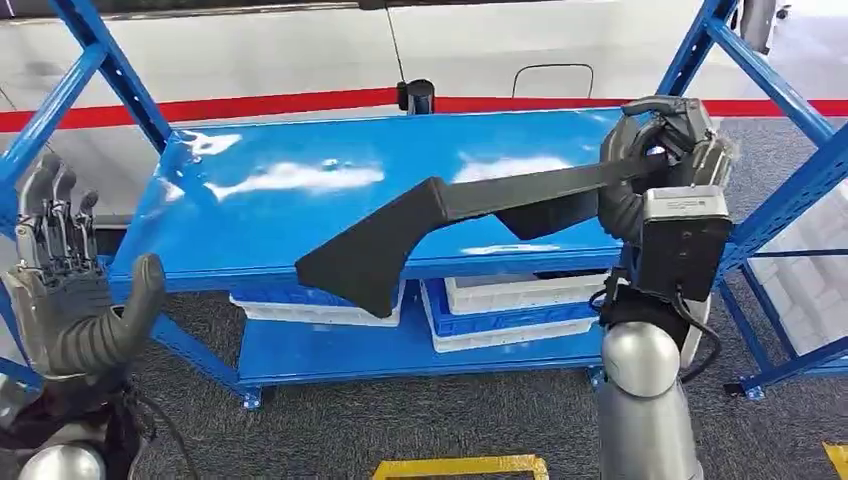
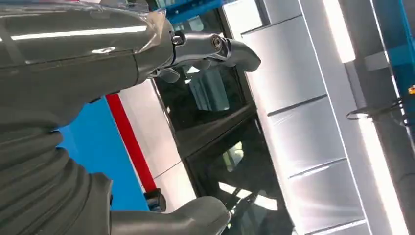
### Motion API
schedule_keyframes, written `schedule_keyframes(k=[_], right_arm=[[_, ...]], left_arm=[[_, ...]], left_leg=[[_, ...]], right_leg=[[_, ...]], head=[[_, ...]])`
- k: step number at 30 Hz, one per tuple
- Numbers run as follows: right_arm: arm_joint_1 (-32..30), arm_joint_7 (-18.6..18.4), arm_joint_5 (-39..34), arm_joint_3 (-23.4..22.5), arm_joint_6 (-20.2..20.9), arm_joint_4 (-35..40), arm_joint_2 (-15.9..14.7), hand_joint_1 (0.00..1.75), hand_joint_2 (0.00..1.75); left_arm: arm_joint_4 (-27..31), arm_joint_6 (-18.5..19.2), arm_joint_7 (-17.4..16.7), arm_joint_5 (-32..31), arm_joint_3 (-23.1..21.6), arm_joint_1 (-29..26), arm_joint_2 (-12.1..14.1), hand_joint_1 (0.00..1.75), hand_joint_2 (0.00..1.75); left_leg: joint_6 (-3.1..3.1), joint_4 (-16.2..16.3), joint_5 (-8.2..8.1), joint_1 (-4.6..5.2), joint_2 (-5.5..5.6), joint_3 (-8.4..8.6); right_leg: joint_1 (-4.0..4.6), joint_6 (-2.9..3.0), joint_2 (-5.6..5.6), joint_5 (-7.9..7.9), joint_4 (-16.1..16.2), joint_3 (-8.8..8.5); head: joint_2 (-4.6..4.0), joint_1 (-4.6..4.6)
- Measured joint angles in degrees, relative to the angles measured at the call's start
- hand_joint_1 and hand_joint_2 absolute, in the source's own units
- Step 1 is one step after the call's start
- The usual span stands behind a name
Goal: Take the parts from the cabinet and place them on the table.
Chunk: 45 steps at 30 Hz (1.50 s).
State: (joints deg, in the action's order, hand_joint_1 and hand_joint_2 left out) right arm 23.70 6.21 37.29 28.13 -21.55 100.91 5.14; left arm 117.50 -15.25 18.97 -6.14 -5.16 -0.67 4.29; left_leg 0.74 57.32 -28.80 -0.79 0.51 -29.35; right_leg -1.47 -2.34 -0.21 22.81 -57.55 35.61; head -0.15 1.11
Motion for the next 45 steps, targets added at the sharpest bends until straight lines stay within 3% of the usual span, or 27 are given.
schedule_keyframes(k=[3,4,6,8,10,11,13,14,17,18,21,22,24,25,27,28,29,32,34,35,37,38,40,42,43,44,45], right_arm=[[-1.4,0.3,0.4,-0.6,-0.2,0.7,-0.6,1.75,1.75],[-1.5,0.5,0.4,-1.1,-0.3,1.0,-1.2,1.75,1.75],[-2.5,0.7,0.8,-1.5,-0.7,1.6,-2.2,1.75,1.75],[-4.0,0.8,0.9,-2.0,-0.9,1.9,-3.1,1.75,1.75],[-4.6,0.9,0.9,-2.5,-0.9,1.9,-3.8,1.75,1.75],[-4.6,1.0,0.9,-2.6,-1.0,2.0,-4.0,1.75,1.75],[-4.6,1.2,0.7,-2.6,-1.0,2.4,-4.4,1.75,1.75],[-4.6,1.4,0.5,-2.6,-1.0,2.5,-4.5,1.75,1.75],[-4.9,1.7,-0.2,-2.6,-1.1,2.4,-5.0,1.75,1.75],[-4.8,1.7,-0.4,-2.6,-1.1,2.4,-5.1,1.75,1.75],[-4.9,1.9,-1.0,-2.6,-1.1,2.0,-5.3,1.75,1.75],[-4.9,2.2,-1.2,-2.6,-1.1,1.7,-5.3,1.75,1.75],[-5.1,2.5,-1.3,-2.6,-1.1,1.4,-5.4,1.75,1.75],[-5.2,2.6,-1.3,-2.6,-1.1,1.2,-5.4,1.75,1.75],[-5.2,2.7,-1.3,-2.6,-1.1,1.1,-5.4,1.75,1.75],[-5.2,2.7,-1.3,-2.6,-1.1,1.1,-5.4,1.75,1.75],[-5.1,2.7,-1.3,-2.6,-1.2,1.1,-5.4,1.75,1.75],[-5.2,2.6,-0.4,-2.3,-1.2,1.0,-5.1,1.75,1.75],[-5.4,2.3,0.4,-2.3,-1.3,1.1,-5.1,1.75,1.75],[-5.5,2.2,0.7,-2.3,-1.4,1.1,-5.1,1.75,1.75],[-6.1,1.9,1.0,-2.4,-1.6,1.1,-5.1,1.75,1.75],[-6.6,1.8,1.1,-2.4,-1.7,1.1,-5.1,1.75,1.75],[-7.3,1.7,1.3,-2.5,-1.9,1.1,-5.2,1.75,1.75],[-7.7,1.9,1.4,-2.6,-2.2,1.1,-5.4,1.75,1.75],[-7.8,2.1,1.4,-2.8,-2.4,1.3,-5.5,1.75,1.75],[-7.9,2.3,1.4,-2.8,-2.5,1.4,-5.5,1.75,1.75],[-8.4,2.4,1.4,-2.9,-2.6,1.5,-5.6,1.75,1.75]], left_arm=[[0.0,0.7,1.2,1.0,0.0,-0.7,0.7,0.0,1.75],[0.0,0.7,1.6,1.5,0.0,-0.7,0.7,0.0,1.75],[-0.2,1.0,2.2,2.0,0.0,-1.5,1.1,0.0,1.75],[-0.5,1.4,2.4,2.2,0.0,-2.1,1.2,0.0,1.75],[-0.9,1.4,2.4,2.5,0.0,-2.1,1.3,0.0,1.75],[-1.0,1.4,2.5,2.6,-0.1,-2.1,1.4,0.0,1.75],[-1.2,1.3,2.5,2.6,-0.1,-2.3,1.5,0.0,1.75],[-1.2,1.1,2.6,2.6,-0.1,-2.4,1.6,0.0,1.75],[-1.2,0.6,2.6,2.6,-0.1,-3.3,1.7,0.0,1.75],[-1.2,0.3,2.7,2.6,-0.1,-3.5,1.9,0.0,1.75],[-1.2,-0.1,2.9,2.6,-0.1,-4.5,2.0,0.0,1.75],[-1.2,-0.5,3.1,2.6,-0.1,-4.9,2.0,0.0,1.75],[-1.1,-0.9,3.4,2.6,0.1,-5.8,2.0,0.0,1.75],[-1.1,-0.9,3.5,2.6,0.2,-6.1,2.0,0.0,1.75],[-0.9,-0.9,3.7,2.6,0.3,-6.6,2.0,0.0,1.75],[-0.7,-0.9,3.9,2.5,0.3,-6.7,2.0,0.0,1.75],[-0.5,-1.0,4.1,2.5,0.4,-6.9,2.0,0.0,1.75],[-0.1,-1.2,5.6,2.6,0.9,-8.4,2.1,0.0,1.75],[0.0,-1.0,6.2,2.6,0.9,-8.9,2.1,0.0,1.75],[0.0,-0.8,6.4,2.7,0.9,-9.2,2.1,0.0,1.75],[0.0,-0.4,6.6,2.8,0.9,-9.9,2.1,0.0,1.75],[0.0,-0.3,6.7,2.9,0.9,-10.2,2.1,0.0,1.75],[-0.2,0.3,7.0,3.3,0.9,-10.6,2.1,0.0,1.75],[-0.2,0.8,7.4,3.5,0.9,-10.7,2.1,0.0,1.75],[-0.2,0.9,7.6,3.8,0.9,-10.7,2.1,0.0,1.75],[-0.2,1.1,7.7,3.8,1.0,-10.7,2.3,0.0,1.75],[-0.2,1.4,7.8,3.8,1.0,-10.8,2.3,0.0,1.75]], left_leg=[[-2.18,-0.3,1.52,0.61,-0.12,-1.02],[-2.87,-0.5,2.28,0.38,-0.41,-1.69],[-3.58,-0.5,3.52,0.55,-0.56,-3.46],[-3.87,-0.4,4.72,0.91,-0.6,-5.11],[-3.97,-0.4,5.92,1.42,-0.54,-6.66],[-3.97,-0.4,6.57,1.7,-0.51,-7.41],[-3.67,-0.3,7.65,1.98,-0.52,-8.39],[-3.43,-0.2,8.2,2.08,-0.75,-8.6],[-2.51,-0.8,9.67,1.93,-0.88,-8.65],[-2.2,-0.3,8.87,1.76,-0.49,-9.26],[-0.87,9.7,-0.99,1.12,-0.32,-12.36],[-0.48,14.2,-3.12,0.87,-0.33,-13.44],[-0.02,17.7,-2.46,0.41,-0.35,-12.99],[0.07,15.9,-0.64,0.22,-0.36,-11.13],[-0.27,5.9,2.21,0.15,-0.34,-3.73],[-0.63,1.4,0.49,0.26,-0.34,-1.01],[-0.81,-0.5,0.04,0.47,-0.32,0.44],[-2.12,-1.1,0.88,1.25,-0.33,-0.09],[-3.42,-2.1,2.41,0.59,-0.71,-0.48],[-3.85,-2.1,2.88,0.52,-0.75,-1.09],[-3.83,-2.1,3.71,0.52,-0.8,-2.25],[-3.74,-2.0,4.2,0.49,-0.81,-2.95],[-3.27,-1.7,5.0,0.22,-0.8,-4.24],[-2.64,-0.9,5.39,-0.3,-0.79,-5.4],[-2.21,-0.3,5.56,-0.2,-0.75,-6.16],[-1.76,0.1,5.84,0.11,-0.72,-6.97],[-1.36,0.2,6.27,0.28,-0.62,-7.02]], right_leg=[[0.05,-1.58,0.05,-1.29,0.6,0.57],[-0.37,-0.92,0.03,1.18,-1.3,2.18],[0.02,0.43,0.07,7.48,-10.6,5.45],[0.39,0.33,0.07,9.33,-17.2,6.49],[0.77,-0.2,0.07,7.36,-15.1,3.53],[1.0,-0.13,0.06,6.1,-11.1,0.44],[2.05,1.58,0.05,7.22,-0.7,-7.48],[2.12,1.83,-0.11,7.59,1.8,-8.54],[2.22,2.61,0.0,6.19,2.0,-7.18],[1.08,2.84,-0.25,5.51,2.3,-7.06],[1.24,3.8,-0.38,3.53,2.2,-5.21],[1.26,3.72,-0.39,2.94,2.1,-4.39],[1.2,3.46,-0.39,1.98,1.7,-2.82],[1.16,3.27,-0.39,1.64,1.4,-2.09],[1.07,2.82,-0.38,1.1,0.9,-0.9],[1.1,2.47,-0.42,0.86,0.7,-0.61],[1.33,2.2,-0.44,0.68,0.7,-0.34],[0.81,0.66,-0.69,-0.62,1.0,-0.22],[1.08,0.67,-0.43,1.59,-0.9,1.26],[1.05,1.22,-0.12,4.5,-4.6,2.39],[0.62,1.38,-0.03,8.98,-13.2,4.98],[0.48,0.95,-0.04,10.06,-16.6,5.71],[-0.02,-0.65,-0.05,8.47,-15.3,3.33],[-0.66,-2.27,-0.08,5.37,-6.1,-2.82],[-0.9,-2.67,-0.04,6.44,-0.8,-5.49],[0.13,-2.39,0.39,6.69,0.4,-6.84],[-0.13,-2.09,0.37,6.55,-0.1,-5.97]], head=[[0.0,-0.02],[0.0,-0.06],[0.0,-0.63],[0.0,-0.74],[0.0,-0.74],[0.0,-0.76],[0.0,-0.72],[0.0,-0.53],[0.0,-0.63],[0.0,-0.81],[0.0,-0.28],[0.0,-0.28],[0.0,-0.28],[0.0,-0.26],[0.0,-0.24],[0.0,-0.26],[0.0,-0.3],[0.0,-0.32],[0.0,-0.35],[0.0,-0.8],[0.0,-0.72],[0.0,-0.92],[0.0,-0.96],[0.0,-0.94],[0.0,-1.02],[0.0,-1.31],[0.0,-1.04]])
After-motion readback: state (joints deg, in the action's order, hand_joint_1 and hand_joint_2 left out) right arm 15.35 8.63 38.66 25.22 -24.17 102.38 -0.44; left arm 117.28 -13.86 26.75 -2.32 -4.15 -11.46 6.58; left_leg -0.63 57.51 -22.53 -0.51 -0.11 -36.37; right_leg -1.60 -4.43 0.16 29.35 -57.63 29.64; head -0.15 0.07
